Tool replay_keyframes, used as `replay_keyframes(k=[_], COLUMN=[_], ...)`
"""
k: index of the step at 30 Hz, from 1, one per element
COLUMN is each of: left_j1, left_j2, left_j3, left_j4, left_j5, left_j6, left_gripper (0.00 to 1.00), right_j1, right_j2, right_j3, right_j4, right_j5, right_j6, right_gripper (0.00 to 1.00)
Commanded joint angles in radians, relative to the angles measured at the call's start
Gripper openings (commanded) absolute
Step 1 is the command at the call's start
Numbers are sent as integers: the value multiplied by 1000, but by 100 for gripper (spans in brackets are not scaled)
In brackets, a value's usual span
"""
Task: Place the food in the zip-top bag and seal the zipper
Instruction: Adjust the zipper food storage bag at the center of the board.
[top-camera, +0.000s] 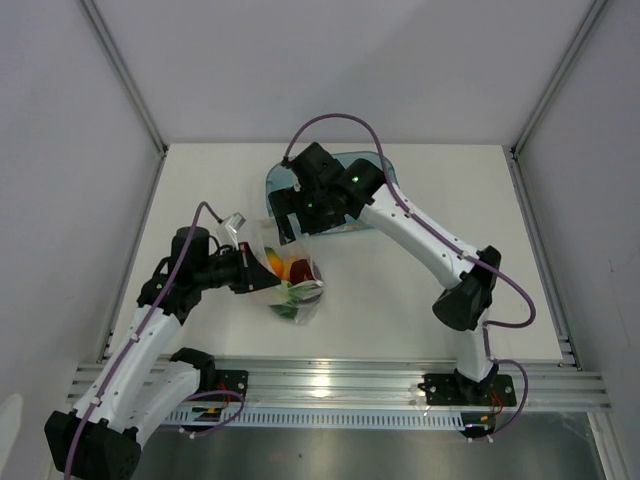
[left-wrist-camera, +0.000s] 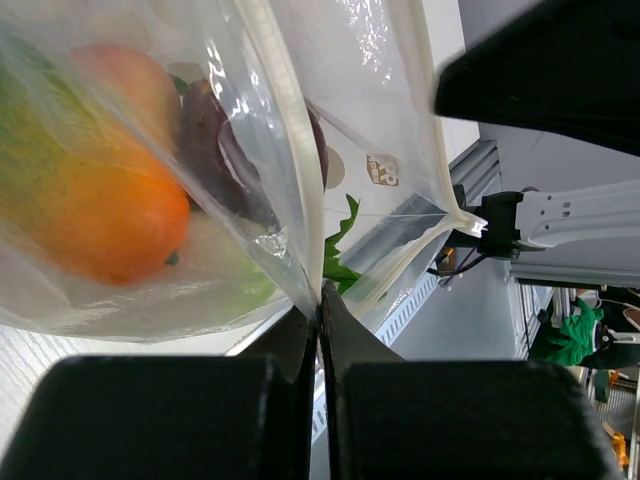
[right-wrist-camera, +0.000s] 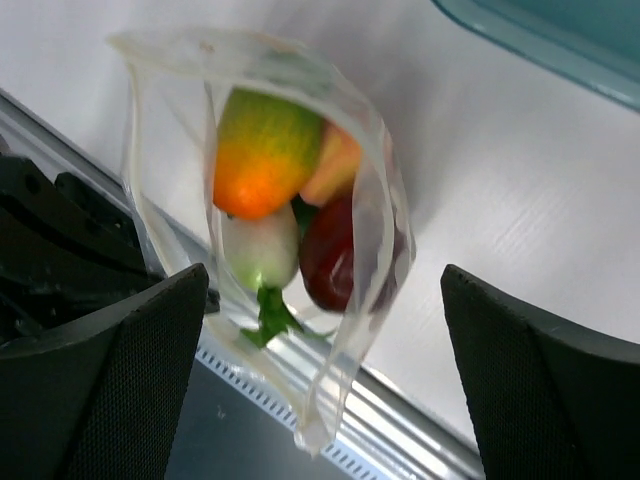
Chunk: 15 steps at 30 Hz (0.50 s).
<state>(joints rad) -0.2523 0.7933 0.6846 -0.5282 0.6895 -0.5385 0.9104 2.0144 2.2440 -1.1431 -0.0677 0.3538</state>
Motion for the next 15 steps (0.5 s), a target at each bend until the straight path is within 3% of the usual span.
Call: replay_keyframes(k=[1, 6, 11, 14, 15], left_j1=[-5, -7, -5, -5, -5], left_j2=[-11, -2, 3, 7, 6], left_j3=[20, 24, 33, 43, 46], left_j4=[51, 53, 60, 50, 37], left_j5=[35, 33, 27, 24, 22], left_j6=[28, 20, -3, -3, 2], left_gripper=[1, 1, 0, 1, 1], right_j1=[1, 1, 7, 22, 27], right_j2=[-123, -132, -106, -83, -79], right_j3=[-47, -73, -92, -124, -147], right_j4=[-60, -101, -145, -144, -136], right_j5=[51, 45, -56, -57, -60], right_j6=[76, 97, 71, 50, 42], right_gripper=[99, 99, 98, 91, 83])
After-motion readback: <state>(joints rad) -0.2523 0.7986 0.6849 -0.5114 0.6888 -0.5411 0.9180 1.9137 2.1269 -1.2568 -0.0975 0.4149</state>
